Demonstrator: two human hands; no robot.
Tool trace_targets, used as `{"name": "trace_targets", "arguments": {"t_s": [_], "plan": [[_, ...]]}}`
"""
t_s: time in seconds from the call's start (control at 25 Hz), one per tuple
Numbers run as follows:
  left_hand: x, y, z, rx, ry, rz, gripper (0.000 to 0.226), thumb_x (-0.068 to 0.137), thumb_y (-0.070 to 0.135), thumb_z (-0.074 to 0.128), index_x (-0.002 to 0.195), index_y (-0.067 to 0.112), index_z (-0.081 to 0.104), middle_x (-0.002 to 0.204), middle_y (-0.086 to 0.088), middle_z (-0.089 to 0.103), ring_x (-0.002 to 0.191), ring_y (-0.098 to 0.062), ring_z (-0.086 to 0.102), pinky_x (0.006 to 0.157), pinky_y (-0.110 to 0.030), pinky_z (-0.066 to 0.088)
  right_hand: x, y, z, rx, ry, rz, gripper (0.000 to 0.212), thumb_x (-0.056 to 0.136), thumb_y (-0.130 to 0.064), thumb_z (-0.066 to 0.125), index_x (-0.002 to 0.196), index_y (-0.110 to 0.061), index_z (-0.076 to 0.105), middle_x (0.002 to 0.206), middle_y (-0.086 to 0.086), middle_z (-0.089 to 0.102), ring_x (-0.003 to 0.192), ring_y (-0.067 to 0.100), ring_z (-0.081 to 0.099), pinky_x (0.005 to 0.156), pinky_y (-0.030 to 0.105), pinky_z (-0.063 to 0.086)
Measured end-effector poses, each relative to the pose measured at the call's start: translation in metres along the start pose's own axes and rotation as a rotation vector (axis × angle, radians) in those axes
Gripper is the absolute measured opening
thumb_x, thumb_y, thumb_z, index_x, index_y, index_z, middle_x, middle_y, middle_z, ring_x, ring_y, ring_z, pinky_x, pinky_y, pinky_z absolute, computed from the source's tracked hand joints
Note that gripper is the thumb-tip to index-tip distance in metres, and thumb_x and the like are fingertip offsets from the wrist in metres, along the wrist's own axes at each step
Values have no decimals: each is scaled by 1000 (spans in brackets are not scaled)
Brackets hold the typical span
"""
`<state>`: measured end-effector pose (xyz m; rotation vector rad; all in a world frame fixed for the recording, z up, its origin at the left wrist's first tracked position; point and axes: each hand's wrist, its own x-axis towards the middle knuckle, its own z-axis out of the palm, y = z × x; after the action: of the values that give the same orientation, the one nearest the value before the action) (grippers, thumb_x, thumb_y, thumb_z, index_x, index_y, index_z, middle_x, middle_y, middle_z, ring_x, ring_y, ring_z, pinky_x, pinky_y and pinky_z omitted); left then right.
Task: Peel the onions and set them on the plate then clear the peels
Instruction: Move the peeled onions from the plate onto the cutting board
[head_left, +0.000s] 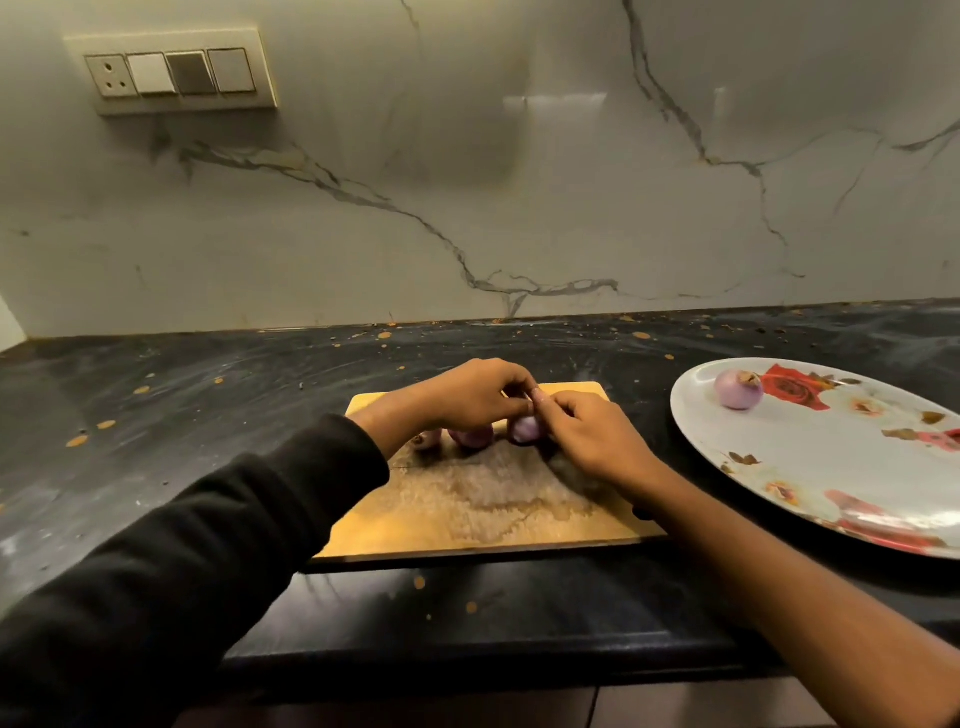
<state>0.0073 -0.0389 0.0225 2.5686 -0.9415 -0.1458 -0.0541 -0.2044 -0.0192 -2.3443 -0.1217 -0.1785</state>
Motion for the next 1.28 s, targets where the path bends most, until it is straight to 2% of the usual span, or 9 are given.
{"name": "trace_targets", "arguments": {"t_s": [0.12,0.24,0.36,0.56,0.8,0.96,1.12,1.16,1.28], "plan": [[-1,-3,0,-62,9,22,26,97,25,62,123,22,63,112,6,67,96,-2,60,84,-19,48,0,7,-3,38,-46,-55,35,103,-45,47,122,-23,66,107,-4,70,98,11,63,81,28,50],[-2,-3,0,-83,8,22,27,95,27,65,122,22,64,109,6,67,96,-1,61,86,-20,49,-3,12,-4,52,-77,-78,38,96,-42,61,130,-26,61,114,-7,67,101,7,61,78,22,48],[0,-4,2,-64,16,17,25,96,26,63,121,24,64,98,11,65,86,1,59,74,-16,44,-2,14,-1,70,-33,-75,40,91,-39,69,128,-26,62,110,-8,69,95,3,62,71,15,46],[0,0,-4,-82,86,-6,22,96,26,63,118,23,65,98,5,69,85,-2,61,79,-25,46,4,8,4,151,69,-82,46,89,-39,72,129,-19,63,102,-5,71,89,5,66,73,17,51],[-30,5,-12,-98,9,64,35,85,29,77,117,22,64,101,12,71,93,3,64,83,-13,50,-19,0,-3,204,0,-107,39,71,-42,87,99,-25,65,83,-4,70,76,6,64,70,27,56],[-52,-2,-11,-24,148,98,38,83,33,77,118,24,65,116,14,66,108,2,56,93,-13,42,-28,-13,14,229,56,-182,33,74,-31,85,99,-23,65,84,-6,69,72,5,64,63,20,54],[-78,-26,3,-59,383,104,39,89,31,71,127,23,62,133,10,58,123,-1,49,104,-11,35,-27,-20,27,189,70,-205,38,75,-29,85,107,-26,64,94,-10,68,72,4,67,66,23,59],[-84,-32,7,-47,401,84,41,89,32,71,129,24,61,135,9,56,127,-3,47,108,-13,33,-27,-19,29,161,55,-209,42,75,-28,85,113,-27,65,97,-10,68,73,3,68,69,23,59],[-95,-41,16,76,295,7,53,84,42,74,132,29,57,139,11,55,141,-9,35,121,-37,19,-25,-17,30,128,62,-198,43,76,-23,84,117,-25,68,101,-9,69,78,4,67,71,16,57]]}}
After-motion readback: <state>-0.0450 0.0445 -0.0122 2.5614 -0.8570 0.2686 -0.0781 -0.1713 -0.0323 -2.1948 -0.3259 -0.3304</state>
